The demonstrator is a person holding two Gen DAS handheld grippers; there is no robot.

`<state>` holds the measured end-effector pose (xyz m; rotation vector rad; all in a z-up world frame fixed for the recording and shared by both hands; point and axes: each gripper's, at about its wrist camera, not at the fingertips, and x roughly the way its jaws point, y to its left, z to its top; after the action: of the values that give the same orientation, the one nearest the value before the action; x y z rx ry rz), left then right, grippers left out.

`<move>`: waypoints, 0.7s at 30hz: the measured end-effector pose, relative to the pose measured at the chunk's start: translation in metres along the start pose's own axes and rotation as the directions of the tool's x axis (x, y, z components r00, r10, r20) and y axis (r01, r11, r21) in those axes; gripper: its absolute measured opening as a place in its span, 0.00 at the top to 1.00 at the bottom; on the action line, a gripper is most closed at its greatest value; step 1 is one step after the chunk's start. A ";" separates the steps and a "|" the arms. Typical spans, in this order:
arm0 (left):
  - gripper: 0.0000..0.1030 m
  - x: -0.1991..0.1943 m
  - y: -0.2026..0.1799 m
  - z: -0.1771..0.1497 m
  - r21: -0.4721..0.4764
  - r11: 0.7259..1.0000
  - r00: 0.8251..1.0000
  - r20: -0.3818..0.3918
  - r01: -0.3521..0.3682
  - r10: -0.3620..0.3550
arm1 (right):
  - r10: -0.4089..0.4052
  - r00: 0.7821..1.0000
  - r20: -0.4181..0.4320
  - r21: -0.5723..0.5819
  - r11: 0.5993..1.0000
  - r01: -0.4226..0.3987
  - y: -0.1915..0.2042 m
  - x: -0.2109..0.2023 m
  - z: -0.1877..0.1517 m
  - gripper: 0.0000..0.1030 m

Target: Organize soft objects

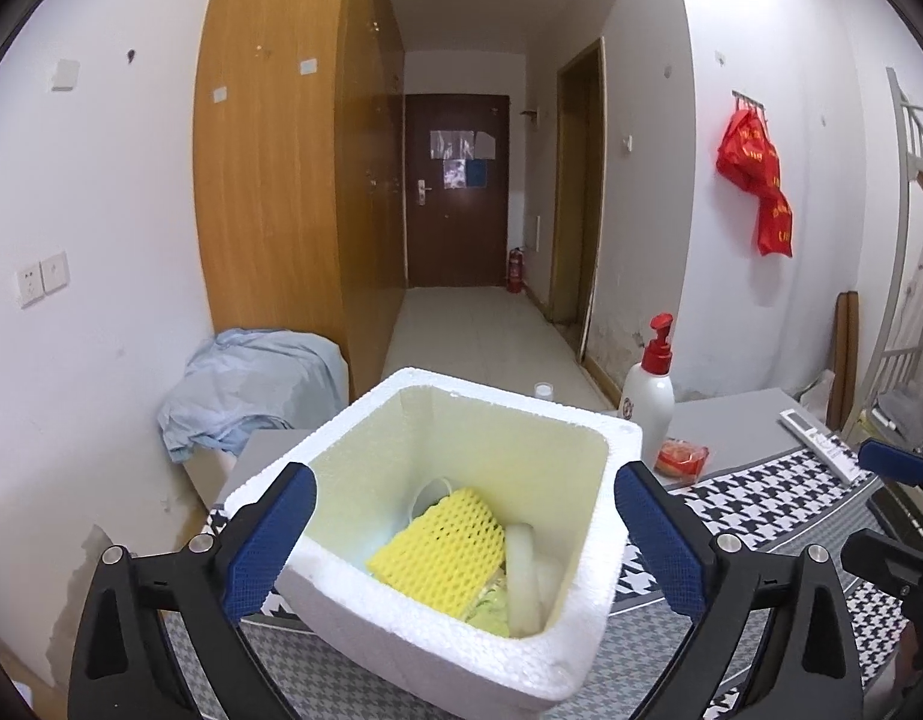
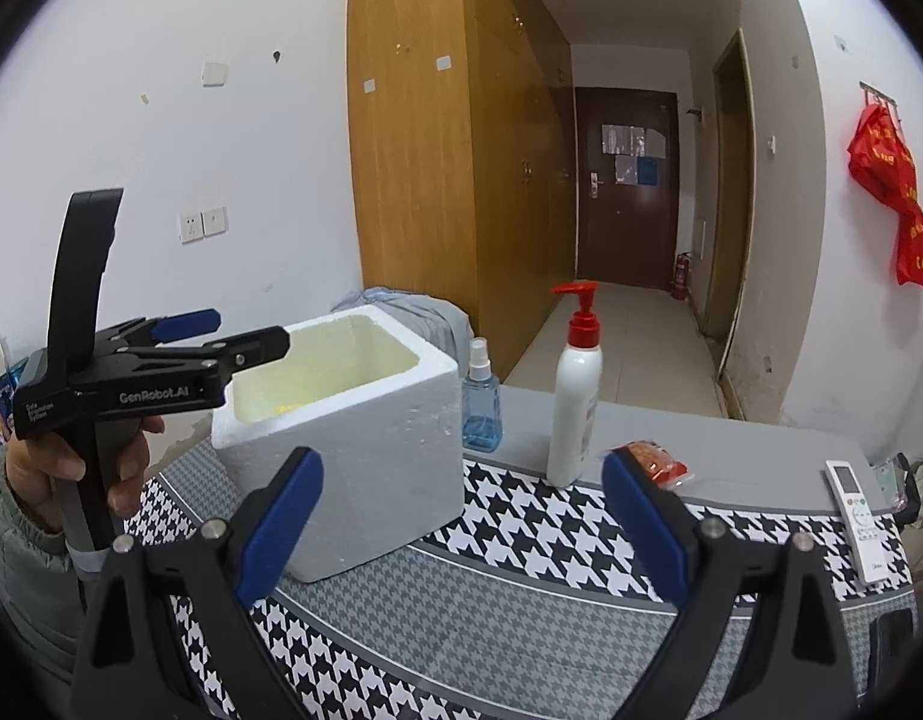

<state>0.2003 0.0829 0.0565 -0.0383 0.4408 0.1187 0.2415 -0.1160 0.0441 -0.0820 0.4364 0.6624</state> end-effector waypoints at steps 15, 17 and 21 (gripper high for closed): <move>0.01 -0.049 -0.018 -0.014 0.012 1.000 0.998 0.056 0.024 -0.024 | -0.048 0.998 0.041 0.047 0.998 0.046 -0.003 -0.029 -0.006 0.06; 0.01 -0.057 -0.022 -0.017 0.016 0.999 0.997 0.064 0.035 -0.036 | -0.050 0.998 0.047 0.045 0.998 0.048 -0.002 -0.035 -0.007 0.04; 0.01 -0.071 -0.026 -0.019 0.013 0.999 0.995 0.093 0.035 -0.036 | -0.069 0.995 0.070 0.014 0.998 0.068 0.005 -0.045 -0.009 0.03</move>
<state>0.1318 0.0481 0.0697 -0.0292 0.3474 0.0823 0.2038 -0.1398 0.0548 -0.0619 0.3682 0.5930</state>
